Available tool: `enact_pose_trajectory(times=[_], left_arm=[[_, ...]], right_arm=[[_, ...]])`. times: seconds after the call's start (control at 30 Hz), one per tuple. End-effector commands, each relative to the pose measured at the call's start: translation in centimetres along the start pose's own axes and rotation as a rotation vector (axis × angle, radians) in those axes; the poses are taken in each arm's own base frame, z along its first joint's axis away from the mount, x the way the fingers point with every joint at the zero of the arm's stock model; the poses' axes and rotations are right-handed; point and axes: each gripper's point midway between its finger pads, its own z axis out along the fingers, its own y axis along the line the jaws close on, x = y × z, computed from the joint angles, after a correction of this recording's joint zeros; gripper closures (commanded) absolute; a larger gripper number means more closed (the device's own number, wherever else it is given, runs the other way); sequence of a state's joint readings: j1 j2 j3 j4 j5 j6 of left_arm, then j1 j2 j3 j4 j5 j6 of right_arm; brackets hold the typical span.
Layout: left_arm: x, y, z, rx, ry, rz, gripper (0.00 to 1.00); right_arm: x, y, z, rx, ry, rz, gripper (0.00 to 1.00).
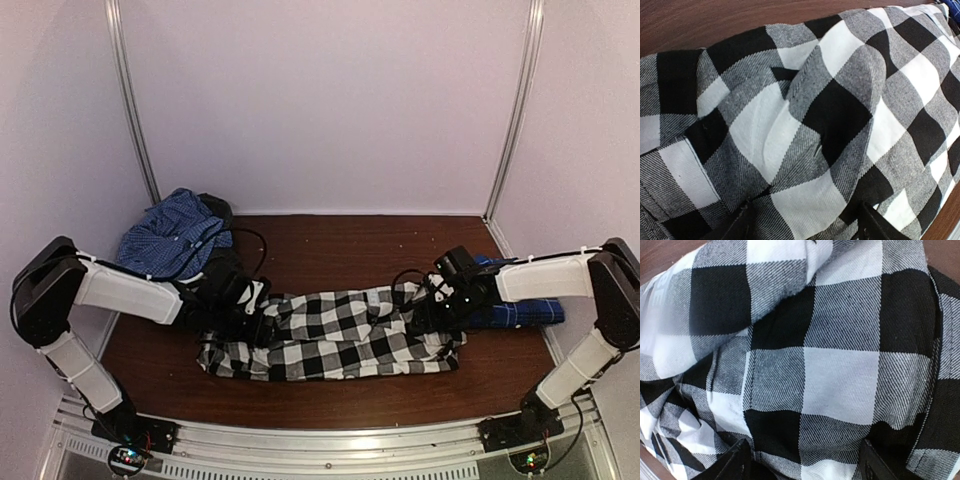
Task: Fold and stack the long sleeve shirts
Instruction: Rotate the rectangle-folded shirt at the center of the board.
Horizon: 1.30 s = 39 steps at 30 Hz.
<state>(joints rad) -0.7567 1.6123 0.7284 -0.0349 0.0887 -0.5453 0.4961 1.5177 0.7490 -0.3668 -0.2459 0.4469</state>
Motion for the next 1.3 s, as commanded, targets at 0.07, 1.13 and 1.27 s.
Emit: enact_pose_trajectory(times=[0.07, 1.13, 1.27], left_arm=[[0.4, -0.1, -0.4, 0.001, -0.049, -0.062, 0.28], [-1.7, -12.6, -1.0, 0.071, -0.107, 0.198, 0.26], [-2.9, -12.0, -2.6, 0.040, -0.164, 0.206, 0.24]], right_arm=[[-2.0, -2.2, 3.9, 0.150, 0.043, -0.067, 0.25], [-20.5, -0.1, -3.0, 0.254, -0.296, -0.248, 0.21], [-18.4, 0.6, -4.1, 0.208, -0.303, -0.232, 0.21]])
